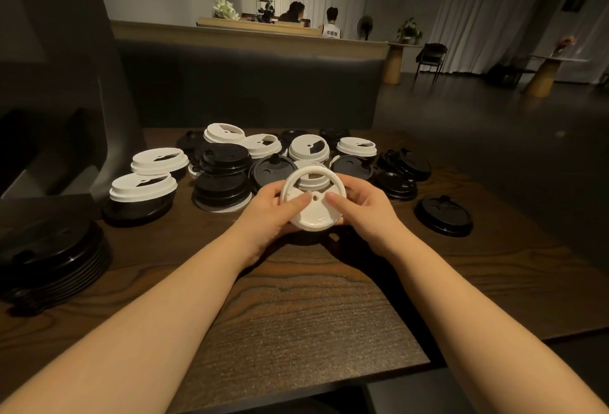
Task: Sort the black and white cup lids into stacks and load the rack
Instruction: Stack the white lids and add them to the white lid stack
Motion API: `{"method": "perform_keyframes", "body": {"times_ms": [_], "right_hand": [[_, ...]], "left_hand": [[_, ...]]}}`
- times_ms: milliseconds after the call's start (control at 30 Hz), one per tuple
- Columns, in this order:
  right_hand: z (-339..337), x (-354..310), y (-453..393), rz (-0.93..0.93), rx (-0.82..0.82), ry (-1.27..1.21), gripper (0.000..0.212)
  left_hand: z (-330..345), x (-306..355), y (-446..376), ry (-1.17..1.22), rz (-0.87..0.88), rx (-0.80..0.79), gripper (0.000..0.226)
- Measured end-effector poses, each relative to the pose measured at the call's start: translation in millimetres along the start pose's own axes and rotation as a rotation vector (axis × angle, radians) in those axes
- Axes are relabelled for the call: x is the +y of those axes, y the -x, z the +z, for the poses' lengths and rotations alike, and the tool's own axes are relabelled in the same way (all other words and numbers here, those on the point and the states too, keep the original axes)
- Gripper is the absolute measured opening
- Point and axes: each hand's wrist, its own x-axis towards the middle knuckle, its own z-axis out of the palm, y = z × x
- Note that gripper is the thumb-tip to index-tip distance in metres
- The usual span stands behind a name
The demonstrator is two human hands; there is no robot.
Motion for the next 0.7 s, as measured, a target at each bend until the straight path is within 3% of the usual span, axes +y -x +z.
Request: {"method": "perform_keyframes", "body": {"times_ms": [100, 233, 300, 400, 567, 700], "right_hand": [[0, 0, -1, -0.012, 0.002, -0.011, 0.044], [2, 1, -4, 0.093, -0.031, -0.161, 0.070], [4, 1, -3, 0.103, -0.086, -0.097, 0.059], [4, 3, -2, 0.072, -0.054, -0.093, 0.040], [1, -4, -2, 0.079, -0.091, -0.142, 0.036], [4, -23, -8, 0.119, -0.068, -0.139, 0.047]], "left_hand": [[-1, -4, -3, -0.114, 0.065, 0.079, 0.038], [-6, -1, -7, -0.044, 0.013, 0.135, 0.028], [-10, 0, -6, -0.030, -0.026, 0.136, 0.029], [-8, -4, -4, -0.224, -0.009, 0.084, 0.031], [2, -3, 7, -0.230, 0.146, 0.184, 0.065], [4, 14, 11, -0.227, 0.126, 0.219, 0.040]]}}
